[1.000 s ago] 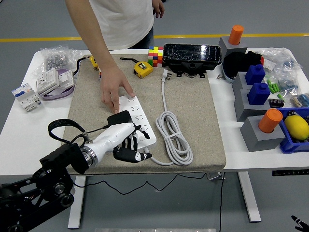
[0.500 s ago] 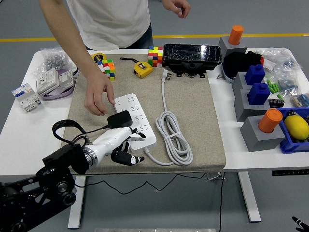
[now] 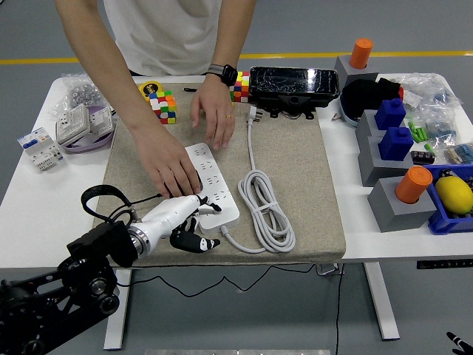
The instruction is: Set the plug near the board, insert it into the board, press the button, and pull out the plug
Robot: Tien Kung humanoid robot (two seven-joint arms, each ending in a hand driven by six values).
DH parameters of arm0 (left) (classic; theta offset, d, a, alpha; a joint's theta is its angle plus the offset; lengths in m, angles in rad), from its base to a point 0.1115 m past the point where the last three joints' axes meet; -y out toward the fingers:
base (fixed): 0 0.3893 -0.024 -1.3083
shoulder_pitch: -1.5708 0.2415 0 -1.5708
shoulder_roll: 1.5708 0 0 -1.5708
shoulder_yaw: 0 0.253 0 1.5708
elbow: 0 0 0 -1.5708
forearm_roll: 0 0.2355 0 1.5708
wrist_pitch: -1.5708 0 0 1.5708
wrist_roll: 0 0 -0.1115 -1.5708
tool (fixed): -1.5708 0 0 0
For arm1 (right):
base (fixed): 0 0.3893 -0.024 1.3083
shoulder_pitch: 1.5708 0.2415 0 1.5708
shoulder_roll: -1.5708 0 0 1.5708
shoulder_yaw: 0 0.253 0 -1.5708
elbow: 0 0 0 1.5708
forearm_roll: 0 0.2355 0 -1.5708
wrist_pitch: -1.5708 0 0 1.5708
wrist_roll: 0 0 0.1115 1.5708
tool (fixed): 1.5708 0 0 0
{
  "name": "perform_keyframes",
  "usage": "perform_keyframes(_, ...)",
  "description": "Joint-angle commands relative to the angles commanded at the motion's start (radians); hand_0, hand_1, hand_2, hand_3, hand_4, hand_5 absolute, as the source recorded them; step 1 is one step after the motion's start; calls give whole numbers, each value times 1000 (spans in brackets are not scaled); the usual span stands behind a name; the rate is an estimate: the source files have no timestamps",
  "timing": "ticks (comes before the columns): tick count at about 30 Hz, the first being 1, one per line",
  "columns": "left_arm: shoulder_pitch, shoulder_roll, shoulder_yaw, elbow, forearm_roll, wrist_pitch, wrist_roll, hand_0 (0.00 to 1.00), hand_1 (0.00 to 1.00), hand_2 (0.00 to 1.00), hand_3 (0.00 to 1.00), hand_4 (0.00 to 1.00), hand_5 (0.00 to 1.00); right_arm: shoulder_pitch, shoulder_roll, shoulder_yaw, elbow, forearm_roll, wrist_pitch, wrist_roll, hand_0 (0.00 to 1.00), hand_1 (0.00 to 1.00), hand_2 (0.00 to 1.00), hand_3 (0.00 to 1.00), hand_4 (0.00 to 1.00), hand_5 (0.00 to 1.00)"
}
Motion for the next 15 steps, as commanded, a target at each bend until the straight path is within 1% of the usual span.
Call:
perform_keyframes(5,-2,-3,4,12,1,-12,17,72,77,143,782,805,284,0,1,1,0,0,0,0,570,663,676,603,971,493)
perform_keyframes(6,-2,-3,5,14,2,-15,20,72,77,144,765,803,287,0,1,1,1,0,0,0,570,663,676,603,972,493)
perform_keyframes(8,0,-4,6,18,3,-23,31,72,77,144,765,803,287,0,0,1,1,-1,0,0,570,663,676,603,972,493)
perform_keyframes(15,-2,-4,8,16,2,-36,46,72,76,143,760,804,288,1,1,3,0,-1,0,0,570,665,676,603,971,494)
